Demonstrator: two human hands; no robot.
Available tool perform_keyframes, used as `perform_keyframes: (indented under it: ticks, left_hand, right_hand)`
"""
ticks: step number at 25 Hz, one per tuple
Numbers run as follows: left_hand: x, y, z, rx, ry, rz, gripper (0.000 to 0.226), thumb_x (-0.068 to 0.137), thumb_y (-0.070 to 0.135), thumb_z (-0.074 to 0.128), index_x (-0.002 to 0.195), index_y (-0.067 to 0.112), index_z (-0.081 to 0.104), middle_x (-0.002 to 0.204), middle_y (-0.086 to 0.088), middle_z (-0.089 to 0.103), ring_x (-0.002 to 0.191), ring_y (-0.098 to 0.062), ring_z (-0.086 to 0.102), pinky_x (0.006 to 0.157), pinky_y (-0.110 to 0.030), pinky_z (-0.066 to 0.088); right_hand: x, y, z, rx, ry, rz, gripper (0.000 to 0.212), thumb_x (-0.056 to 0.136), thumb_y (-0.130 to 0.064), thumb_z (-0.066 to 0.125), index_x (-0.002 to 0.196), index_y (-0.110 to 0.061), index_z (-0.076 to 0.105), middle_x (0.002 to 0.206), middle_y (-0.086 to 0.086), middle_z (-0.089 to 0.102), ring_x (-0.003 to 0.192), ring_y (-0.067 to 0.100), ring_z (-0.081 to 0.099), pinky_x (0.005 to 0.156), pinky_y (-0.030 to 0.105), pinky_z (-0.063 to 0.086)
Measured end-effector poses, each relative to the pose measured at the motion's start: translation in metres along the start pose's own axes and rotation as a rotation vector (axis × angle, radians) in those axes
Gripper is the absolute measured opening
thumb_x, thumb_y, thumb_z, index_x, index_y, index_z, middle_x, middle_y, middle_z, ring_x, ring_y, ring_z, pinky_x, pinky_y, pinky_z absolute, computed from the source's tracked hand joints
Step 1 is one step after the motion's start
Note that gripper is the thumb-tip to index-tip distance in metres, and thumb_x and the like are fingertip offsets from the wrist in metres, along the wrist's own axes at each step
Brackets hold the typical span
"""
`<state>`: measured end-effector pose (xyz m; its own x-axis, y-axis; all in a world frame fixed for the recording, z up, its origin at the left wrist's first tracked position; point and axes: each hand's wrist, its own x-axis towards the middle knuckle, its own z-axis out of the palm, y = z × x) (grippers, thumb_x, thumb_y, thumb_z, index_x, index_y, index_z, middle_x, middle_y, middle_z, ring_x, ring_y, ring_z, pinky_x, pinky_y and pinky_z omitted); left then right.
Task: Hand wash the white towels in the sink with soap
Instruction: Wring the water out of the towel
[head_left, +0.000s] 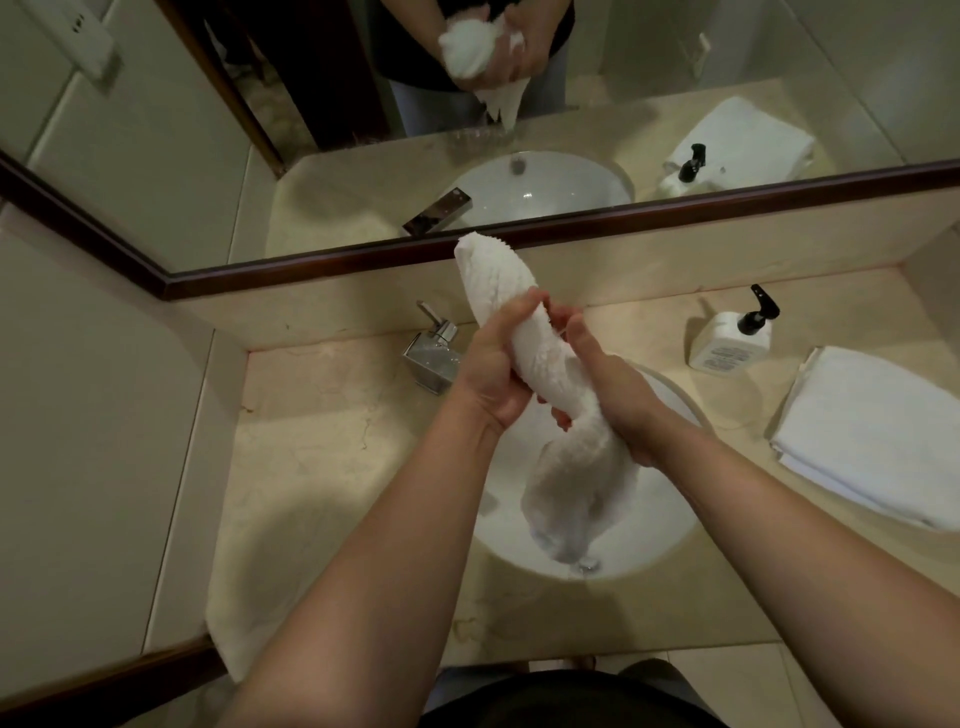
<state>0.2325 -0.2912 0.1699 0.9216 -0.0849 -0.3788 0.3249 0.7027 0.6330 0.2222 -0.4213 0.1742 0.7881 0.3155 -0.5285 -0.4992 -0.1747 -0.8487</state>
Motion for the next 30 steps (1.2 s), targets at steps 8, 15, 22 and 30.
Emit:
perform_keyframes:
  ticks: [8, 15, 22, 30]
  left_hand:
    - [0.021, -0.019, 0.011, 0.061, 0.509, -0.056, 0.021, 0.079, 0.001, 0.067, 0.063, 0.009, 0.057, 0.051, 0.0, 0.052, 0.043, -0.013, 0.048, 0.051, -0.028, 0.044]
    - [0.019, -0.035, 0.01, 0.019, 0.715, -0.045, 0.023, 0.076, 0.005, 0.068, 0.059, 0.007, 0.053, 0.047, -0.003, 0.052, 0.037, -0.015, 0.048, 0.044, -0.021, 0.044]
    - [0.012, -0.053, 0.004, 0.05, 0.509, -0.086, 0.077, 0.061, 0.052, 0.088, 0.116, 0.004, 0.062, 0.097, -0.011, 0.074, 0.083, -0.025, 0.074, 0.08, -0.042, 0.06]
    - [-0.001, -0.036, 0.015, 0.35, 0.093, -0.291, 0.031, 0.093, 0.04, 0.057, 0.106, 0.017, 0.074, 0.102, -0.009, 0.072, 0.088, -0.022, 0.069, 0.082, -0.034, 0.055]
  right_hand:
    - [0.027, 0.044, 0.013, -0.243, 0.375, -0.309, 0.075, 0.086, -0.068, 0.025, 0.065, -0.001, 0.053, 0.058, 0.014, 0.058, 0.056, 0.022, 0.053, 0.058, 0.039, 0.038]
    - [0.03, 0.054, 0.009, -0.339, 0.367, -0.354, 0.059, 0.093, -0.051, 0.028, 0.108, -0.02, 0.075, 0.09, 0.013, 0.074, 0.088, 0.028, 0.067, 0.078, 0.042, 0.051]
    - [0.022, 0.041, -0.002, -0.207, 0.377, -0.199, 0.058, 0.092, -0.059, 0.045, 0.073, -0.009, 0.069, 0.066, 0.006, 0.065, 0.065, 0.021, 0.06, 0.065, 0.038, 0.048]
    - [0.02, 0.007, -0.03, -0.055, 0.258, -0.148, 0.059, 0.104, -0.05, 0.029, 0.087, -0.013, 0.071, 0.083, 0.005, 0.072, 0.08, 0.007, 0.068, 0.078, 0.032, 0.056]
